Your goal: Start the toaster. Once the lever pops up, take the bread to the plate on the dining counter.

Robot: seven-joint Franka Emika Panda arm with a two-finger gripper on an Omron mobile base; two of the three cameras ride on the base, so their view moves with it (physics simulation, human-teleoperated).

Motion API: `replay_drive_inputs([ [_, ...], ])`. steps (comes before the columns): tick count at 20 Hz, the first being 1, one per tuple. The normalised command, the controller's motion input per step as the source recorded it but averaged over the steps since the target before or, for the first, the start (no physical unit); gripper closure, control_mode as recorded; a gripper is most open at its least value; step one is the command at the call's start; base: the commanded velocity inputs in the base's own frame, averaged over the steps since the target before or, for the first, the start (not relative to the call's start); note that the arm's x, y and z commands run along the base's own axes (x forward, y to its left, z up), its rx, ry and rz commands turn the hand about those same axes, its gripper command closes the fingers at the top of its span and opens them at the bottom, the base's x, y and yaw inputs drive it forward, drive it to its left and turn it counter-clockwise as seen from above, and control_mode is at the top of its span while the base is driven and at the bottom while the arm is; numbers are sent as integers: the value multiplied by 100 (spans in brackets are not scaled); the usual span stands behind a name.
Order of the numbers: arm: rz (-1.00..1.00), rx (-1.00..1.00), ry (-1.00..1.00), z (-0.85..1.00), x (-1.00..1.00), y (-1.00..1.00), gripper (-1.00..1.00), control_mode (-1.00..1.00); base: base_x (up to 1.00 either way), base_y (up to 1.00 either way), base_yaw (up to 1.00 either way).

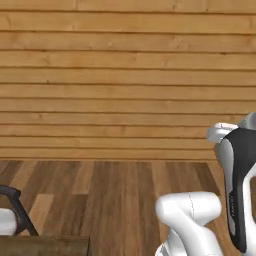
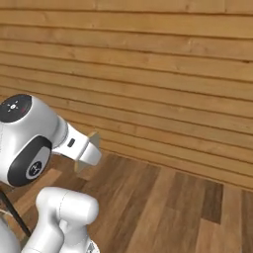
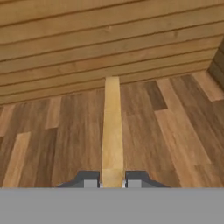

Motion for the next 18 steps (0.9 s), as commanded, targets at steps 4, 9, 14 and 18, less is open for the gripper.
replay_drive_inputs([
  [4,0,0,0,0,0,0,100,100,100,-24,42],
  [9,0,0,0,0,0,0,100,100,100,-17,59],
  [14,0,0,0,0,0,0,100,100,100,-3,69],
  [18,0,0,0,0,0,0,100,100,100,-6,70],
])
